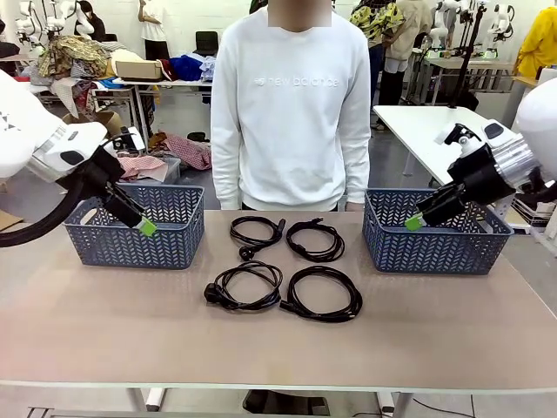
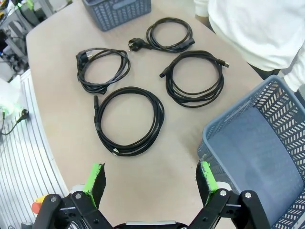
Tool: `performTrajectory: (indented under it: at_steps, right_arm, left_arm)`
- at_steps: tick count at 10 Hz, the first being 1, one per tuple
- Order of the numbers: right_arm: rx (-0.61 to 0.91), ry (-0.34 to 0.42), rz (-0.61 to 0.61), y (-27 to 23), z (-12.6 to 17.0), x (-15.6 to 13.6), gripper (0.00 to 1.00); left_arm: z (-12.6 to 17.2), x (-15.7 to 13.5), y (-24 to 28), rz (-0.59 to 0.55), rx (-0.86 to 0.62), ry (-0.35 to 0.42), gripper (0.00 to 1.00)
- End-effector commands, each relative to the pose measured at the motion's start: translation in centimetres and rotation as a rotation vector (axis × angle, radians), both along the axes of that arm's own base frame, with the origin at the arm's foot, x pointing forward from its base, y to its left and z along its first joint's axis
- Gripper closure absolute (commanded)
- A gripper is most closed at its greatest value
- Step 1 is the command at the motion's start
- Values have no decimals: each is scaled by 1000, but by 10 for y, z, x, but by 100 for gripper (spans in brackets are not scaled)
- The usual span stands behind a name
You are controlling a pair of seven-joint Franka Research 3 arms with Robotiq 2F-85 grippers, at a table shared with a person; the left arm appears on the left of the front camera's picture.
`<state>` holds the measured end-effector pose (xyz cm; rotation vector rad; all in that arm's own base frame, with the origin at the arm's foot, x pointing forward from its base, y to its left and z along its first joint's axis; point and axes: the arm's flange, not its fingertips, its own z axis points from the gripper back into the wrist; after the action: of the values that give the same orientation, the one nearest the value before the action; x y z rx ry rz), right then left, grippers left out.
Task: Organize the cables according to human instructions.
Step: Pick up a bundle of cables and place it in the basket indicated by the human.
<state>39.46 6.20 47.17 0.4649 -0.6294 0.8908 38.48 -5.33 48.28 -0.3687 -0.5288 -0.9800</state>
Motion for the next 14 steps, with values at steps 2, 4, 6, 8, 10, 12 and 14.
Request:
performTrajectory:
  at_steps: [2,4,6,8,10,12,14]
  right_arm:
    - [18,-20,28,-2,-2,5,0]
    - [18,-20,28,-2,-2,5,0]
    - [18,-20,28,-2,-2,5,0]
    - [18,-20,28,-2,-2,5,0]
    - [18,-20,28,-2,-2,5,0]
    - [18,-20,28,-2,-2,5,0]
    - [18,-20,28,-2,-2,5,0]
  left_arm:
    - [-2,0,2,-19,-25,-2,0]
    - [-2,0,2,-19,-25,-2,0]
    - [-2,0,2,-19,-25,-2,0]
    - [-2,0,2,-19,-25,-2,0]
    - [-2,0,2,-19,-25,-2,0]
    - [-2,0,2,-19,-25,-2,0]
    - [-2,0,2,-19,-25,-2,0]
